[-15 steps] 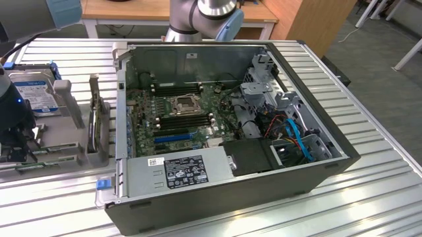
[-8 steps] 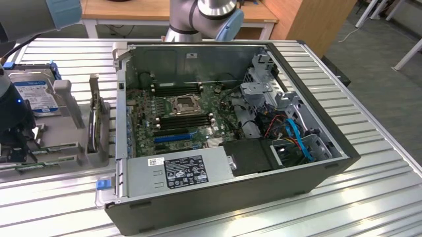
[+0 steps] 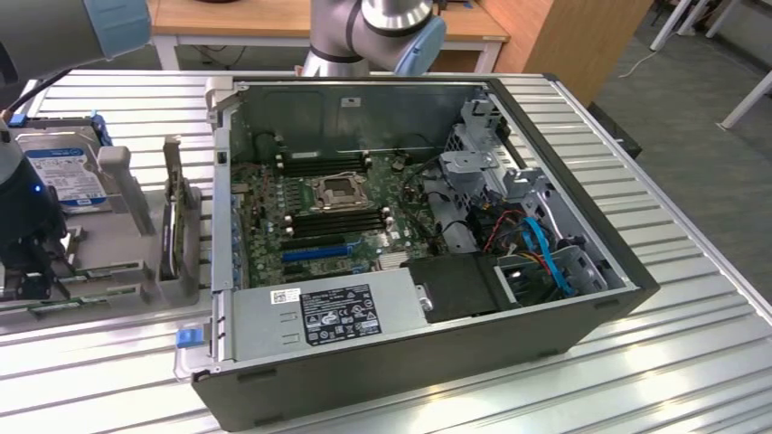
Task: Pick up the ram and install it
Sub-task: 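Pick up the ram and move it above insertion slot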
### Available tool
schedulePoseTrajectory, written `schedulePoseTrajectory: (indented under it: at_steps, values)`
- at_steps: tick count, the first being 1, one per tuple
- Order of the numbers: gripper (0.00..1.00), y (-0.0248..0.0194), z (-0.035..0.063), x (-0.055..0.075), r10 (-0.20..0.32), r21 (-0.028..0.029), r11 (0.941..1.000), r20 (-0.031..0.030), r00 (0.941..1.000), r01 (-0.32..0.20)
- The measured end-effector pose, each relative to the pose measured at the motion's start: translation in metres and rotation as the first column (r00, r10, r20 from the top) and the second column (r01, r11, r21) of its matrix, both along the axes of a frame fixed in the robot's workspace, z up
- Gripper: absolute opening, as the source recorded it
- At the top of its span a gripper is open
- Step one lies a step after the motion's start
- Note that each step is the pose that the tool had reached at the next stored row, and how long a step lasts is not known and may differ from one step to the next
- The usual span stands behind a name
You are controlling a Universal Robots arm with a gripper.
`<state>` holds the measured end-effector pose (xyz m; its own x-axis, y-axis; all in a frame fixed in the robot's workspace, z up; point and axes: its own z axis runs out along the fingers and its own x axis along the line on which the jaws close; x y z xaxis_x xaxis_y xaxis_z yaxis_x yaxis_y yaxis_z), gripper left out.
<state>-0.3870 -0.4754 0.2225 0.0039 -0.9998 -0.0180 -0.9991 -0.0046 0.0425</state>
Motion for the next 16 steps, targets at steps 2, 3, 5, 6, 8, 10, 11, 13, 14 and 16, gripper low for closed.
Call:
schedulePoseTrajectory:
  at_steps: [2,3,5,6,8,10,11,13,14,16]
  values:
    - [0.36,-0.0001,-0.0019,0.0,0.0,0.0,1.0,0.0,1.0,0.0]
    - [0.36,-0.0001,-0.003,0.0,0.0,0.0,1.0,-0.0001,1.0,0.0]
    - [0.36,-0.0002,-0.0054,0.0,0.0,0.0,1.0,-0.0001,1.0,0.0]
    - [0.36,-0.0002,-0.0065,0.0,0.0,0.0,1.0,0.0,1.0,0.0]
    - [0.36,-0.0003,-0.0087,0.0,0.0,0.0,1.0,0.0,1.0,0.0]
    - [0.36,-0.0004,-0.0107,0.0,0.0,0.0,1.0,0.0,1.0,0.0]
    - [0.36,-0.0004,-0.0117,0.0,0.0,0.0,1.0,0.0,1.0,0.0]
    - [0.36,-0.0005,-0.0139,0.0,0.0,0.0,1.0,0.0,1.0,0.0]
    - [0.36,-0.0005,-0.0149,0.0,0.0,0.0,1.0,0.0,1.0,0.0]
    - [0.36,-0.0005,-0.0162,0.0,0.0,0.0,1.0,0.0,1.0,0.0]
